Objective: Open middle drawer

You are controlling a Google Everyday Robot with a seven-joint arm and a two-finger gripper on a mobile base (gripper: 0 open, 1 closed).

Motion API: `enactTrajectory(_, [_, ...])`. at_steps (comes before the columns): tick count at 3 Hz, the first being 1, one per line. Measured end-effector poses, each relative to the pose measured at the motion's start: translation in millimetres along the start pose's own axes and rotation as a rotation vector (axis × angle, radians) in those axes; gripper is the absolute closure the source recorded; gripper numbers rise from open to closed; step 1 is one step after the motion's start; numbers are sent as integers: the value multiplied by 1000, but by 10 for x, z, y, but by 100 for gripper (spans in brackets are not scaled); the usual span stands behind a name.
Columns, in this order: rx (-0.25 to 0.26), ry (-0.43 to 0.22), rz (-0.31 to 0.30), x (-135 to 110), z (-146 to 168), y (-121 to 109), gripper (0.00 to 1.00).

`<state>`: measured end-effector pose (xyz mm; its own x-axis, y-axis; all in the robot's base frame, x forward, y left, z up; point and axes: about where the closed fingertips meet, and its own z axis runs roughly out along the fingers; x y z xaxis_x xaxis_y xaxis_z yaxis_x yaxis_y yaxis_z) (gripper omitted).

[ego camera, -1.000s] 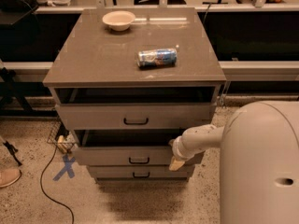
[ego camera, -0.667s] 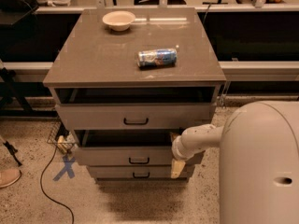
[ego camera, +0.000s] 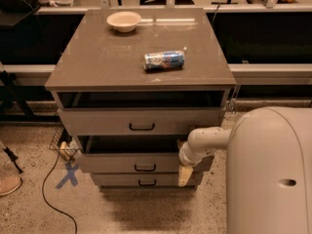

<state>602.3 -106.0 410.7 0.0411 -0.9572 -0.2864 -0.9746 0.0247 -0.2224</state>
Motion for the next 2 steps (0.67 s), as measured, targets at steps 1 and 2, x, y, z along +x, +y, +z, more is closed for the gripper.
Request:
enactTrajectory(1, [-57,24,21,48,38,-4,16])
enactTrajectory(2, [-87,57,30,56,24,12,38])
